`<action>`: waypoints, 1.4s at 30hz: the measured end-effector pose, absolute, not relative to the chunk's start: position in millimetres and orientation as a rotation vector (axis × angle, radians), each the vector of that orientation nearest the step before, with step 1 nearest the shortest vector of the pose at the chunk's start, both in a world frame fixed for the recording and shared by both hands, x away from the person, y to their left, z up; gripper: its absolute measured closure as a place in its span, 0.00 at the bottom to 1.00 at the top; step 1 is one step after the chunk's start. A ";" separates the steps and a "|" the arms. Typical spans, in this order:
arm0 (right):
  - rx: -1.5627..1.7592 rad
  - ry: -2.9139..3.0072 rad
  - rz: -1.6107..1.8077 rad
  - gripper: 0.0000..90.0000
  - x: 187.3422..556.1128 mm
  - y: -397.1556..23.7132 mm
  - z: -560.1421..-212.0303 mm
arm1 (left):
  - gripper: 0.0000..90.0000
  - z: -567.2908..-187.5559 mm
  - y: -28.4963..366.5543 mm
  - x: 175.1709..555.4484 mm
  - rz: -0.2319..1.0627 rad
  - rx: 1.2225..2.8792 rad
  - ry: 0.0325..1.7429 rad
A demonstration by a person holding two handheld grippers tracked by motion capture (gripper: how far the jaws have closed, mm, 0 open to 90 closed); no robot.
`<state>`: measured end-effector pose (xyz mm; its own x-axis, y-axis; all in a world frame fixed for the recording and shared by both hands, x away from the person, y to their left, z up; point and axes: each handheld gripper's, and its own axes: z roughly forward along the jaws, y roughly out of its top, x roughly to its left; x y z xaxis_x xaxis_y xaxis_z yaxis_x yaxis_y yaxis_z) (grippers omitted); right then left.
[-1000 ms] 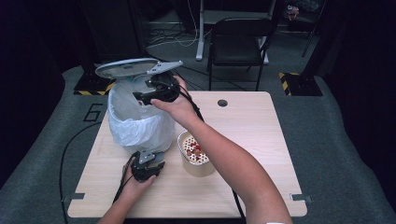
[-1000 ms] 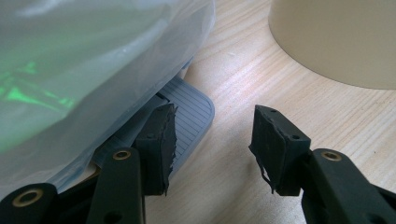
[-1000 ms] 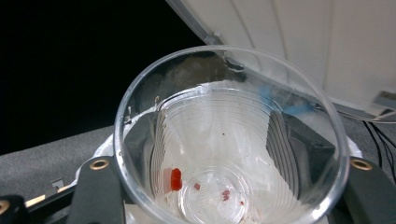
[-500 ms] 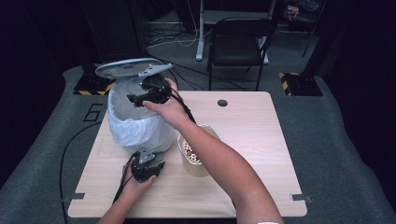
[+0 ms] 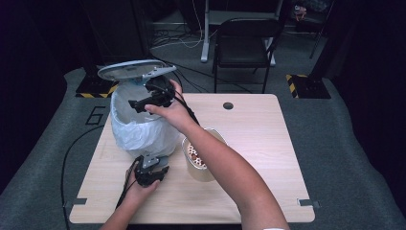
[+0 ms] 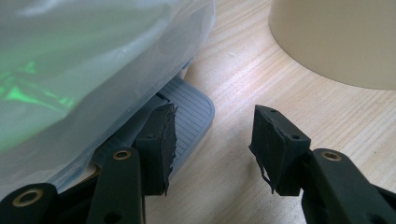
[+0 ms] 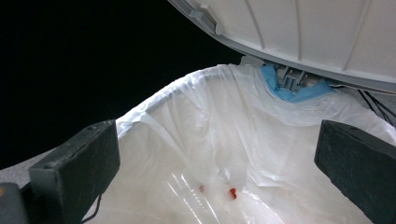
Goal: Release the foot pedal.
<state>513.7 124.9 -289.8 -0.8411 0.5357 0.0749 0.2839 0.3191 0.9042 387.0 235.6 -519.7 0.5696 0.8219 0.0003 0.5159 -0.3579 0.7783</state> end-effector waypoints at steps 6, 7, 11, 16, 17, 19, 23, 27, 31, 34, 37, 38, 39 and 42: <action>0.695 2.349 1.520 0.02 501.6 107.6 -284.6 | 0.55 -522.8 233.5 387.4 0.537 1.987 1.083; 0.691 2.350 1.515 0.03 499.3 104.1 -284.2 | 0.55 -522.7 233.7 387.4 0.537 1.987 1.084; 0.681 2.368 1.478 0.03 491.5 86.9 -284.6 | 0.56 -520.8 235.9 387.8 0.517 2.011 1.073; 0.704 2.347 1.494 0.03 486.7 69.6 -284.3 | 0.56 -520.2 235.9 387.4 0.511 2.022 1.074; 0.695 2.341 1.502 0.03 486.0 64.7 -283.5 | 0.56 -520.4 236.1 387.7 0.514 2.018 1.073; 0.696 2.335 1.503 0.03 484.4 56.8 -282.0 | 0.56 -520.5 236.7 387.9 0.505 2.010 1.079; 0.690 2.313 1.509 0.03 483.5 42.1 -280.1 | 0.56 -520.9 237.4 388.0 0.495 2.000 1.077; 0.715 2.305 1.490 0.04 482.2 27.0 -278.8 | 0.56 -520.9 234.9 386.6 0.536 2.024 1.057; 0.721 2.305 1.463 0.05 478.9 11.8 -277.8 | 0.55 -518.8 235.6 385.8 0.581 2.057 1.025; 0.723 2.287 1.455 0.05 477.5 0.7 -277.3 | 0.53 -515.8 237.0 384.6 0.555 2.044 1.027; 0.726 2.283 1.441 0.06 476.6 -10.0 -279.3 | 0.51 -512.2 238.0 382.4 0.587 2.029 0.995; 0.728 2.282 1.437 0.06 476.3 -12.3 -280.0 | 0.50 -510.4 237.2 380.4 0.586 2.011 1.007; 0.740 2.278 1.432 0.07 475.4 -15.3 -280.8 | 0.49 -508.8 236.5 379.5 0.572 2.007 1.021; 0.743 2.267 1.419 0.07 473.4 -23.5 -283.6 | 0.48 -505.9 235.2 377.0 0.572 2.016 1.029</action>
<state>473.4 -23.5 -283.6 -0.7951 0.6058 -0.0275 0.2399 0.3558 0.9033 377.0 235.2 -505.9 0.5700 0.8207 0.0397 0.4666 -0.3631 0.8065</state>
